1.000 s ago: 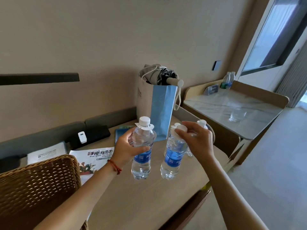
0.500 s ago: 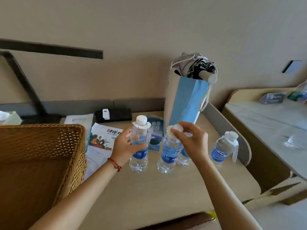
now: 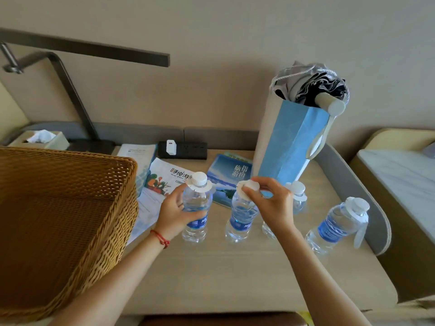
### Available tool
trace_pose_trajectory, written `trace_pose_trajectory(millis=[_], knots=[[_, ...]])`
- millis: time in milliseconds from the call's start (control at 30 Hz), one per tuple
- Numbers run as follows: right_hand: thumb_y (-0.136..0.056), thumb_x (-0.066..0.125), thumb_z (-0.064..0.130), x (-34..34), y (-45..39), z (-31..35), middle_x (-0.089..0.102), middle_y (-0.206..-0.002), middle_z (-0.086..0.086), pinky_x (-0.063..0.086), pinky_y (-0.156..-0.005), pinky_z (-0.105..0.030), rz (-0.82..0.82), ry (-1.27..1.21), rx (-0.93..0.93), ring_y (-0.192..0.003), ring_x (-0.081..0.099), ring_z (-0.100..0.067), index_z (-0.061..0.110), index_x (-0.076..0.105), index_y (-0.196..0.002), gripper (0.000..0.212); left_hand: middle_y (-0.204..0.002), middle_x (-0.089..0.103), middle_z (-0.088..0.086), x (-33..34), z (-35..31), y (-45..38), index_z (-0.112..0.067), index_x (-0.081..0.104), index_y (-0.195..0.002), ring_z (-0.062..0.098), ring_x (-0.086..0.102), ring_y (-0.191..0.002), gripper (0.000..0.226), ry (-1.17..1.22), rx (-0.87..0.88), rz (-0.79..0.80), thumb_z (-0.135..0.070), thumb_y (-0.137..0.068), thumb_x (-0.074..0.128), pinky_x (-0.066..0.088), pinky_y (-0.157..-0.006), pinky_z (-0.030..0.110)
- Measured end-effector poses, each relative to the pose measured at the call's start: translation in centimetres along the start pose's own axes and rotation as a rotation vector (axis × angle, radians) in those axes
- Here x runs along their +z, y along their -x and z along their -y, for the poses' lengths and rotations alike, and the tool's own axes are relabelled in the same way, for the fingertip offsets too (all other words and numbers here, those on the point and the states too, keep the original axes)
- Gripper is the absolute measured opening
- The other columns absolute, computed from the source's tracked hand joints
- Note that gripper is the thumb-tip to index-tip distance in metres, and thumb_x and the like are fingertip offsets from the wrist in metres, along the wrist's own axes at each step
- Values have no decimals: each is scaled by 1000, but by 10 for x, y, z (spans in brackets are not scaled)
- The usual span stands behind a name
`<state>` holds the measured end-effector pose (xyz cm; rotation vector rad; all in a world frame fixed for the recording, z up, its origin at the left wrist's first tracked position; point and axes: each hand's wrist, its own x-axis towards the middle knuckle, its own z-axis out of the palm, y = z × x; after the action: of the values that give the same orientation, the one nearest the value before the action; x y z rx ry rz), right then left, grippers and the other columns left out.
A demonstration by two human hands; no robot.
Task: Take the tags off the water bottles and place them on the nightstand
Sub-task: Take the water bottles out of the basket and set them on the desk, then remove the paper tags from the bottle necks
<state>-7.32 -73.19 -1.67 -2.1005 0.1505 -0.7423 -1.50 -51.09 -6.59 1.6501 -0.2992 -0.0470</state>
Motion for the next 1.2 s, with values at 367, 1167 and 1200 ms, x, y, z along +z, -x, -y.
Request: trace_pose_trajectory(millis=[367, 1167, 1200], knots=[[-68, 80, 18, 17, 10, -14, 66, -79, 7, 45, -66, -5, 3, -44, -19, -70, 59, -3, 20, 69, -88, 22, -120, 58, 11, -8, 25, 11, -10, 51, -117, 20, 54, -115, 73, 83, -23, 14, 20, -56, 75, 47, -95, 32], [-73, 76, 25, 17, 26, 7, 60, -99, 6, 38, -71, 1, 34, 59, 5, -87, 56, -10, 14, 65, -102, 33, -124, 56, 4, -20, 22, 31, -20, 47, -120, 16, 55, -116, 77, 54, -108, 100, -19, -51, 82, 50, -93, 30], [-73, 75, 27, 17, 26, 10, 59, -102, 7, 38, -71, 2, 43, 71, 7, -89, 55, -8, 15, 64, -103, 34, -123, 58, 4, -20, 20, 32, -19, 48, -120, 17, 55, -115, 78, 42, -117, 101, -26, -49, 81, 50, -93, 33]])
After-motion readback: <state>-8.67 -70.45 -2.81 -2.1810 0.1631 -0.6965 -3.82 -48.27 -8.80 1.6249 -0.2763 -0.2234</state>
